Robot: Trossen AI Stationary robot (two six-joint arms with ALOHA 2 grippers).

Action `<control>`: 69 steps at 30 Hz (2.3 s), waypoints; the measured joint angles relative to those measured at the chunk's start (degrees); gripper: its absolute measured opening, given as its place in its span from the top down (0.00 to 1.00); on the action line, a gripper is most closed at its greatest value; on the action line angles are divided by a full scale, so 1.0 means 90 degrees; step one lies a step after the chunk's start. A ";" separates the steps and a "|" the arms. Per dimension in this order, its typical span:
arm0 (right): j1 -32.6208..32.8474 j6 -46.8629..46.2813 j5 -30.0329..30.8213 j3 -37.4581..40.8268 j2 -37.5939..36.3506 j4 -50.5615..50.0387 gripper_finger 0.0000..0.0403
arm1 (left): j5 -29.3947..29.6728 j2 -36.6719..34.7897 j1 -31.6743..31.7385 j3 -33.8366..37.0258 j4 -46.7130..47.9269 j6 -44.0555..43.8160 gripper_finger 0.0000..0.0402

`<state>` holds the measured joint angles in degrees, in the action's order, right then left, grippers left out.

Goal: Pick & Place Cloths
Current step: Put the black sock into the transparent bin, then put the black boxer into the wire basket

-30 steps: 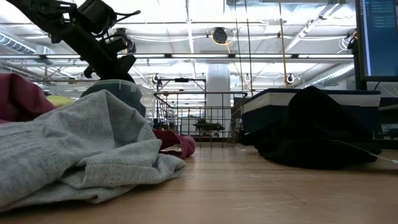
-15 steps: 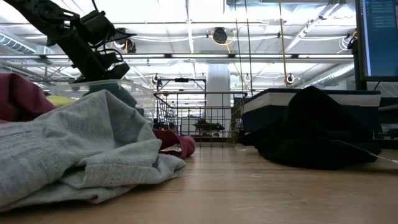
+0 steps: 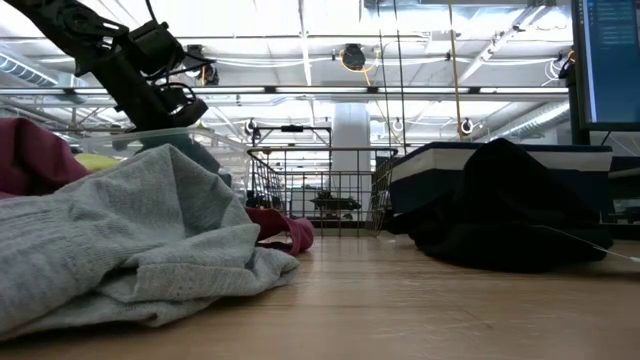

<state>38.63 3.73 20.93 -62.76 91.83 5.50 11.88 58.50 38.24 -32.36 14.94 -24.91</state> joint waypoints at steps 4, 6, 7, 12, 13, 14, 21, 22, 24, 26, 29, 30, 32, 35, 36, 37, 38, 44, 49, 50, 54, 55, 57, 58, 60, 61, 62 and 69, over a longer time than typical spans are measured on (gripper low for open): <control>0.0000 -0.0002 0.0000 0.0000 0.0000 0.0002 0.61 | -0.0007 0.0000 0.0000 0.0000 0.0044 -0.0153 0.86; 0.0000 -0.0002 0.0000 -0.0002 0.0000 0.0006 0.61 | -0.0068 0.0000 0.0000 0.0000 0.0052 -0.0218 0.81; 0.0000 -0.0002 0.0000 -0.0002 0.0000 0.0007 0.61 | -0.0150 0.0000 0.0000 0.0000 0.0054 -0.0257 0.78; 0.0000 -0.0005 -0.0002 -0.0002 0.0000 0.0007 0.61 | -0.0530 0.0000 0.0000 0.0000 0.0111 -0.0446 0.64; -0.0002 -0.0005 -0.0002 -0.0002 0.0000 0.0007 0.61 | -0.0585 0.0000 0.0000 0.0000 0.0131 -0.0478 0.62; -0.0001 -0.0005 -0.0001 -0.0002 0.0000 0.0007 0.61 | -0.0664 0.0000 0.0000 0.0000 0.0153 -0.0491 0.60; -0.0002 -0.0005 -0.0002 -0.0002 0.0000 0.0007 0.61 | -0.1180 0.0000 0.0000 -0.0174 0.0374 -0.0609 0.52; 0.0000 -0.0005 -0.0002 -0.0002 0.0000 0.0007 0.61 | -0.1184 0.0000 0.0000 -0.0282 0.0492 -0.0603 0.52; 0.0000 -0.0005 -0.0002 -0.0002 0.0000 0.0007 0.61 | -0.1173 0.0000 0.0000 -0.0530 0.0822 -0.0537 0.53; -0.0002 -0.0005 -0.0002 -0.0002 0.0000 0.0007 0.61 | -0.1173 0.0000 0.0000 -0.0791 0.1196 -0.0457 0.54; -0.0002 -0.0005 -0.0002 -0.0002 0.0000 0.0007 0.61 | -0.1167 -0.0002 -0.0023 -0.1124 0.1668 -0.0410 0.56; -0.0002 -0.0005 -0.0002 -0.0002 0.0000 0.0007 0.61 | -0.1161 -0.0002 -0.0036 -0.1203 0.1802 -0.0411 0.56; -0.0002 -0.0005 -0.0002 -0.0002 0.0000 0.0007 0.61 | -0.1154 -0.0002 -0.0054 -0.1350 0.2015 -0.0415 0.57; -0.0001 -0.0005 -0.0002 -0.0002 0.0000 0.0007 0.61 | -0.1155 -0.0005 -0.0127 -0.1539 0.2132 -0.0421 0.58; -0.0002 -0.0005 -0.0002 -0.0002 0.0000 0.0007 0.61 | -0.1152 -0.0005 -0.0168 -0.1581 0.2162 -0.0427 0.58; -0.0002 -0.0005 -0.0002 -0.0002 0.0000 0.0007 0.61 | -0.1152 -0.0002 -0.0224 -0.1635 0.2196 -0.0444 0.58; -0.0002 -0.0005 -0.0002 -0.0002 0.0000 0.0006 0.61 | -0.1156 -0.0002 -0.0290 -0.1686 0.2195 -0.0471 0.58; -0.0002 -0.0005 -0.0002 -0.0002 0.0000 -0.0064 0.61 | -0.1264 -0.0002 -0.0857 -0.1954 0.2162 -0.0456 0.58; -0.0001 -0.0007 -0.0001 -0.0005 0.0000 -0.0387 0.61 | -0.1275 -0.0002 -0.1512 -0.1974 0.2137 -0.0301 0.58; -0.0002 -0.0007 -0.0001 -0.0007 0.0000 -0.0508 0.61 | -0.1275 -0.0002 -0.1653 -0.1974 0.2131 -0.0175 0.58; -0.0001 -0.0007 0.0004 -0.0007 0.0002 -0.1001 0.61 | -0.1289 -0.0002 -0.2241 -0.1974 0.2012 0.0270 0.58; 0.0000 -0.0007 0.0020 -0.0007 0.0002 -0.1097 0.61 | -0.1290 -0.0002 -0.2396 -0.1974 0.1946 0.0395 0.58; 0.0000 -0.0008 0.0133 -0.0007 0.0002 -0.1278 0.61 | -0.1286 -0.0002 -0.2687 -0.1974 0.1758 0.0625 0.58; 0.0000 -0.0011 0.0235 -0.0007 0.0002 -0.1333 0.61 | -0.1285 -0.0002 -0.2834 -0.1974 0.1628 0.0746 0.58; -0.0002 -0.0012 0.0390 -0.0007 0.0002 -0.1390 0.61 | -0.1272 -0.0002 -0.3121 -0.1974 0.1336 0.1002 0.58; -0.0002 -0.0012 0.0433 -0.0007 0.0002 -0.1408 0.61 | -0.1268 -0.0002 -0.3262 -0.1974 0.1193 0.1132 0.58; -0.0002 -0.0019 0.0531 -0.0007 -0.0006 -0.1440 0.61 | -0.1265 -0.0002 -0.3396 -0.1974 0.1051 0.1249 0.58; -0.0002 -0.0470 0.0869 -0.0007 -0.0224 -0.1918 0.61 | -0.1016 -0.0002 -0.4251 -0.1974 0.0462 0.1776 0.58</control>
<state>38.61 -0.50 28.75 -62.83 89.82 -11.77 2.74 58.48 -0.02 -50.13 19.09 -8.93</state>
